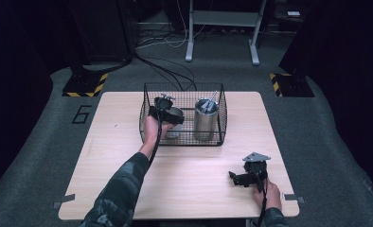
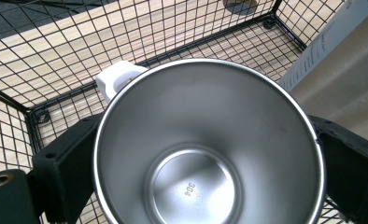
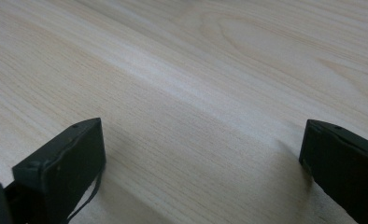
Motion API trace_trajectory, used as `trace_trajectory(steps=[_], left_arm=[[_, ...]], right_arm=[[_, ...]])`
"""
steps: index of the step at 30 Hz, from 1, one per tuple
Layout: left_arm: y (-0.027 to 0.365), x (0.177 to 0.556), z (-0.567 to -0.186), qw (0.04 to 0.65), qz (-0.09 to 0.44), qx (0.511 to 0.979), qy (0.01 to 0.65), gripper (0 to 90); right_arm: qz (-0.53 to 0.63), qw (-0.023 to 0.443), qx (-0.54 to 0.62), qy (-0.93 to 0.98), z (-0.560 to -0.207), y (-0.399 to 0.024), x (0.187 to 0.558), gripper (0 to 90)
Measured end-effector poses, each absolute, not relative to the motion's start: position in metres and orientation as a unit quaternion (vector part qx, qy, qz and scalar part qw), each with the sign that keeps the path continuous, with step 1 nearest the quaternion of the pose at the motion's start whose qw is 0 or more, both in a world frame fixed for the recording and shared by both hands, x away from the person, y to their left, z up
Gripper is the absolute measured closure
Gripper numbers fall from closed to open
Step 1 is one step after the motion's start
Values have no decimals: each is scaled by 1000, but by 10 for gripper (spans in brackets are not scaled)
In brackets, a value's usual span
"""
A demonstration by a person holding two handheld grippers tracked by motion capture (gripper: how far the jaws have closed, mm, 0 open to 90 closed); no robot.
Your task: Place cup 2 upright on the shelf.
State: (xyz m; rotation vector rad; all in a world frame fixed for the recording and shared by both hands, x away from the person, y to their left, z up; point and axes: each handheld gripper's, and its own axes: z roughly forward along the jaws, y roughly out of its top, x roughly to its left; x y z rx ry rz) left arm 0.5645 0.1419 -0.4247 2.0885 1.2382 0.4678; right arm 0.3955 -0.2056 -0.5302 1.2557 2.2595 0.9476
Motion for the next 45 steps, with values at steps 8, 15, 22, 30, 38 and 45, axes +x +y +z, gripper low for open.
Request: trace_trajectory(steps=[8, 15, 22, 30, 38, 45], left_arm=[[143, 565, -429, 323, 179, 797, 478, 59], [142, 565, -430, 321, 178, 798, 478, 59], [148, 563, -430, 313, 168, 803, 479, 57], [147, 560, -430, 310, 165, 808, 472, 51], [150, 558, -423, 316, 169, 805, 472, 7], [156, 554, -408, 330, 174, 803, 465, 2]], right_arm=[[338, 192, 449, 804, -530, -205, 395, 0], [338, 193, 449, 804, -530, -205, 395, 0], [338, 194, 448, 805, -530, -205, 395, 0], [338, 192, 449, 804, -530, -205, 395, 0], [338, 193, 449, 804, -530, -205, 395, 0], [338, 192, 448, 805, -530, -205, 395, 0]])
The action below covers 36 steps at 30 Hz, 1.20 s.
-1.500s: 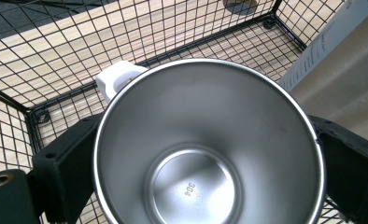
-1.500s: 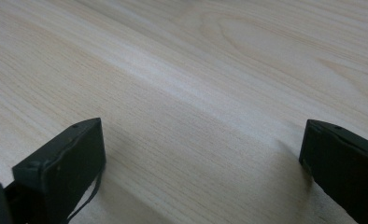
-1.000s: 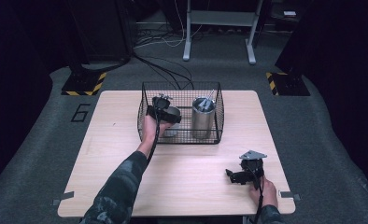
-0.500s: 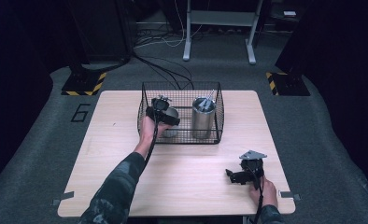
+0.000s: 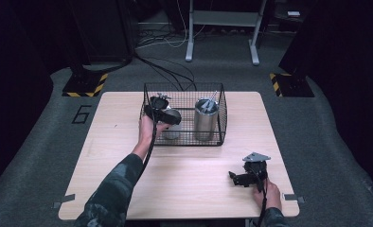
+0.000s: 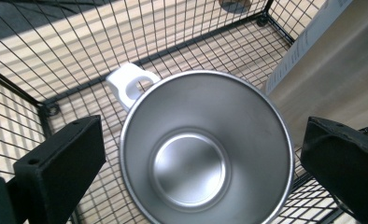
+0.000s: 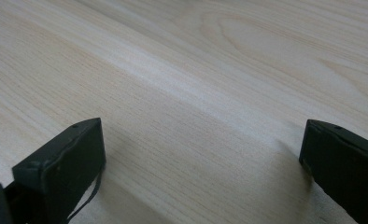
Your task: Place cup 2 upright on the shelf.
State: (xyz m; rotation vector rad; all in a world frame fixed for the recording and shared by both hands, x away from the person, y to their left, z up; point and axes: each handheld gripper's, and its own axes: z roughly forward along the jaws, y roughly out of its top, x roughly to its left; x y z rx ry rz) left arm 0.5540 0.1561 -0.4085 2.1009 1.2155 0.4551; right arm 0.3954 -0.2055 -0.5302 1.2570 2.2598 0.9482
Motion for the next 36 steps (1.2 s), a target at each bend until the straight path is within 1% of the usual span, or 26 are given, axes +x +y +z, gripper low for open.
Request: trace_trajectory(steps=[10, 15, 22, 31, 36], left_arm=[[167, 541, -388, 350, 176, 800, 455, 3], [175, 522, -381, 363, 178, 801, 442, 2], [190, 497, -376, 357, 185, 813, 422, 2], [217, 463, -373, 356, 193, 819, 406, 2], [235, 440, -372, 353, 208, 824, 392, 3]], right_arm=[[337, 194, 448, 805, -530, -206, 395, 0], [338, 193, 448, 805, -530, -205, 395, 0], [338, 193, 449, 805, -530, -205, 396, 0], [338, 192, 448, 805, -530, -205, 395, 0], [338, 192, 448, 805, -530, -205, 395, 0]])
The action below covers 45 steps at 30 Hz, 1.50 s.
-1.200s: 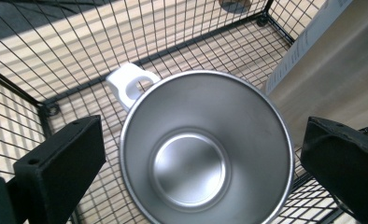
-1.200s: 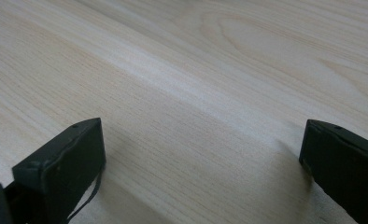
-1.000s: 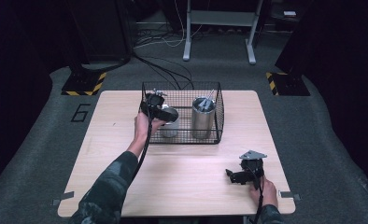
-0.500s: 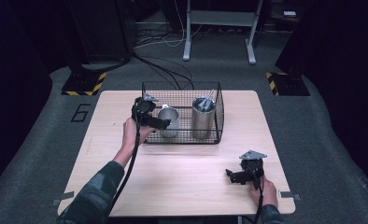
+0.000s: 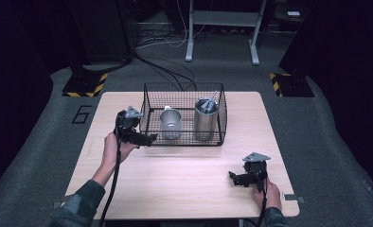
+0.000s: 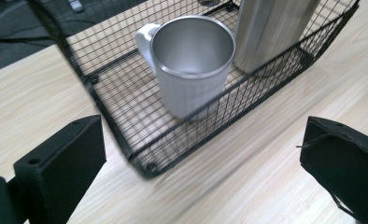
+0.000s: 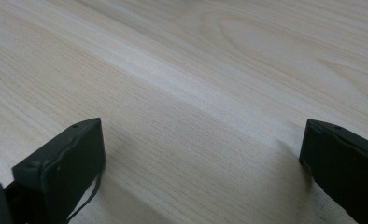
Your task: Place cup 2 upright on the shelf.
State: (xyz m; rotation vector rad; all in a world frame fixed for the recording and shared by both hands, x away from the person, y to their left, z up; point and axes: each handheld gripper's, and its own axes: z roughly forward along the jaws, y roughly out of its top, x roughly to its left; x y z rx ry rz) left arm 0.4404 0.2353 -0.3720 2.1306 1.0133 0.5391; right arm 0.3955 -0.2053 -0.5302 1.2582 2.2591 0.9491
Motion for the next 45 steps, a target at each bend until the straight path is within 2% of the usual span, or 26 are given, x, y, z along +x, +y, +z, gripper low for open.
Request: trace_trajectory(steps=[12, 29, 45], left_arm=[[274, 397, -384, 355, 221, 815, 401, 3], [326, 352, -432, 354, 222, 786, 455, 3], [359, 338, -506, 333, 203, 765, 513, 2]], right_arm=[[338, 193, 448, 805, -530, -205, 395, 0], [338, 193, 449, 804, -530, -205, 395, 0], [338, 192, 450, 804, -530, -204, 395, 0]])
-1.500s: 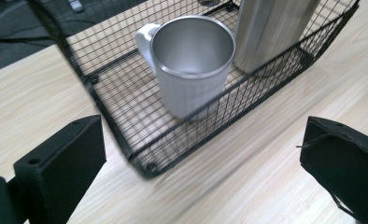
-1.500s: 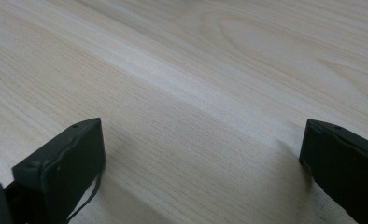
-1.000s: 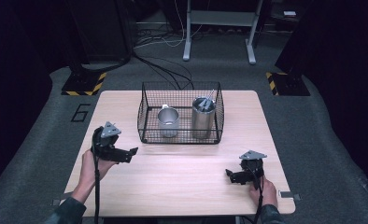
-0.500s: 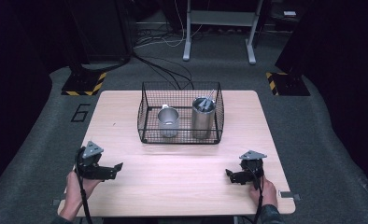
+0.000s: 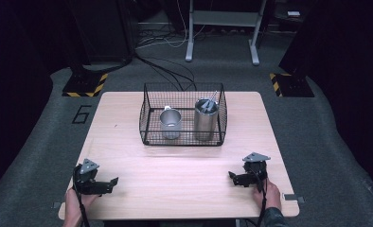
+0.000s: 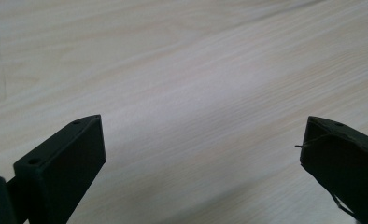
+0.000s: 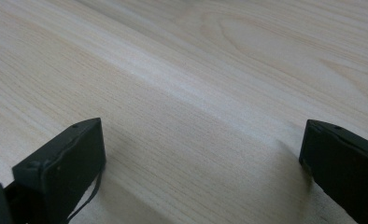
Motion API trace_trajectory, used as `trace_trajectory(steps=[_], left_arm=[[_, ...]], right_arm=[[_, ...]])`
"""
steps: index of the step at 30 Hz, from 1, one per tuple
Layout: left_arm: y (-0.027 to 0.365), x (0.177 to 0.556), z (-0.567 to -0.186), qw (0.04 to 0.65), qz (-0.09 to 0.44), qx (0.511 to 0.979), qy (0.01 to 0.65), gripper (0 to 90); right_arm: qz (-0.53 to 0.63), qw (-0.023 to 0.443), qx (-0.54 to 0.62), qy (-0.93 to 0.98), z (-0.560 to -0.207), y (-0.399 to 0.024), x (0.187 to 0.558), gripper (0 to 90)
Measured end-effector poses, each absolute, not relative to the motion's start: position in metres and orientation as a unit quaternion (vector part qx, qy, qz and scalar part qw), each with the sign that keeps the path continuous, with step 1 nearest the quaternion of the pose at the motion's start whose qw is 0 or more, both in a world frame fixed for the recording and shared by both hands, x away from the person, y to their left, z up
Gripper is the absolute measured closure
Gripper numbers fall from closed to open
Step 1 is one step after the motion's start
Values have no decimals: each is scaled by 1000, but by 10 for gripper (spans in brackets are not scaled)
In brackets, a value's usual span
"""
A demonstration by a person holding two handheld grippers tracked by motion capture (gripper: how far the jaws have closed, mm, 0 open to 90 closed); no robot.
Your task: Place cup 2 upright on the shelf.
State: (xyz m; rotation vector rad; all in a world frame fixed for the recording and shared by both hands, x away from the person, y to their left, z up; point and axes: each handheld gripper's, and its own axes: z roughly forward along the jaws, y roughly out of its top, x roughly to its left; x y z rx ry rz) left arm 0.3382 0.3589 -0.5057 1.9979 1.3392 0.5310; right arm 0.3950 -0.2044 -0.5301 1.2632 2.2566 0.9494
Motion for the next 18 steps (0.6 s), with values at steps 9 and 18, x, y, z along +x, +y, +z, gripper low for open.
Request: trace_trajectory(steps=[9, 18], left_arm=[[364, 340, -532, 321, 224, 753, 530, 2], [365, 342, -532, 319, 226, 755, 527, 1]], right_arm=[[338, 192, 450, 804, -530, -204, 395, 0], [338, 192, 449, 804, -530, -205, 395, 0]])
